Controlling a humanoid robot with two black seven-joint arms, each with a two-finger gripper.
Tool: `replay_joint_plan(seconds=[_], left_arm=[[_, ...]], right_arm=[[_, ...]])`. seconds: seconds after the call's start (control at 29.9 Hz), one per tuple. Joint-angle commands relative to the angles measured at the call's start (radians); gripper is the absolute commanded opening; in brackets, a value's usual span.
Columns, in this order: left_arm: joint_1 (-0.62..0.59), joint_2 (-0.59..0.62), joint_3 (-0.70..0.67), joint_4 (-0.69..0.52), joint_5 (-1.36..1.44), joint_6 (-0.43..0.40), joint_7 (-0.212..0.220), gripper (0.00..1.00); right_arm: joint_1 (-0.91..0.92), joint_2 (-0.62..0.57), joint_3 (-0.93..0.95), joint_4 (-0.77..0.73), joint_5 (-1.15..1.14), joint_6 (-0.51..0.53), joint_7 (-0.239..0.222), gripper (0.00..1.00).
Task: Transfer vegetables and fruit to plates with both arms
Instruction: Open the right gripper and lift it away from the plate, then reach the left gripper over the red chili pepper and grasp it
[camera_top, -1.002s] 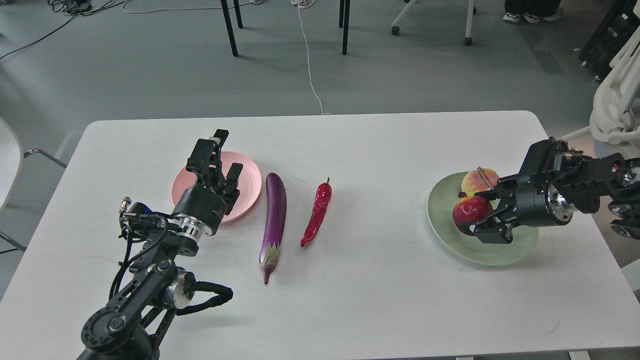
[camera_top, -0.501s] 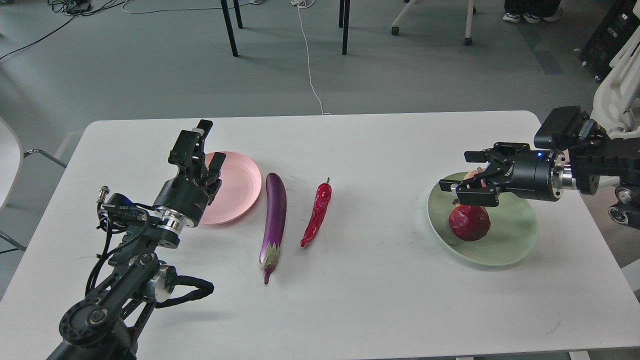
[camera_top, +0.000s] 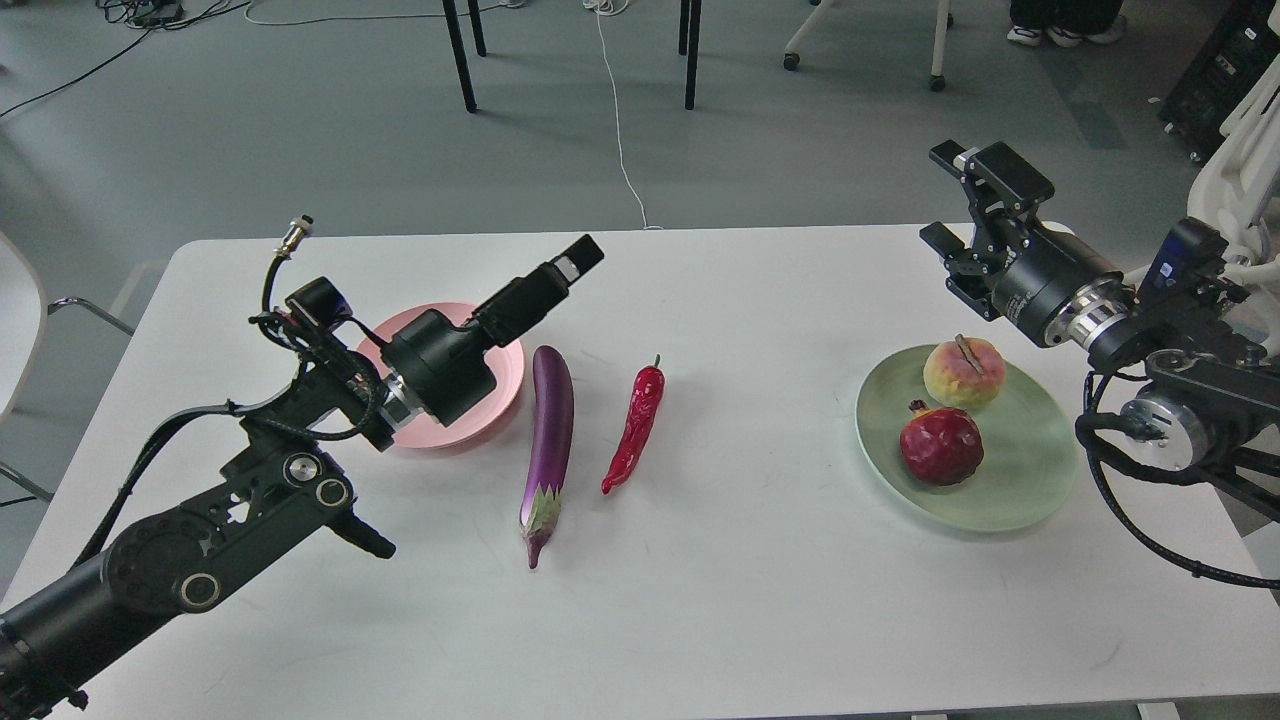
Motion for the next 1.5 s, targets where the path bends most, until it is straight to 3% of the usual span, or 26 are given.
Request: replay_joint_plan(seconds=[0.0, 0.2, 0.3, 0.43, 0.83, 1.47], left_arm=[[-0.169, -0.009, 0.130, 0.048, 0.187, -0.093, 0.011, 1.00], [-0.357, -0.045, 0.277, 0.148, 0.257, -0.294, 0.017, 1.00], [-0.458, -0.096, 0.400, 0.254, 0.257, -0.311, 0.028, 1.00], [-0.532, -0.171, 0.569, 0.396, 0.266, -0.306, 0.105, 1.00], [-0.538, -0.351, 0.624, 0.656, 0.338, -0.306, 0.117, 0.99], [-0.529, -0.406, 0.664, 0.751, 0.326, -0.317, 0.117, 0.99]], right_arm=[[-0.043, 0.000, 0.048, -0.051, 0.138, 0.131, 0.000, 0.98], [-0.154, -0.032, 0.123, -0.103, 0.165, 0.309, 0.000, 0.98], [-0.222, -0.032, 0.192, -0.167, 0.185, 0.407, 0.000, 0.98], [-0.268, -0.026, 0.223, -0.226, 0.199, 0.495, 0.000, 0.98], [-0.302, -0.028, 0.223, -0.243, 0.199, 0.500, 0.000, 0.98], [-0.323, -0.032, 0.223, -0.241, 0.196, 0.500, 0.000, 0.99]])
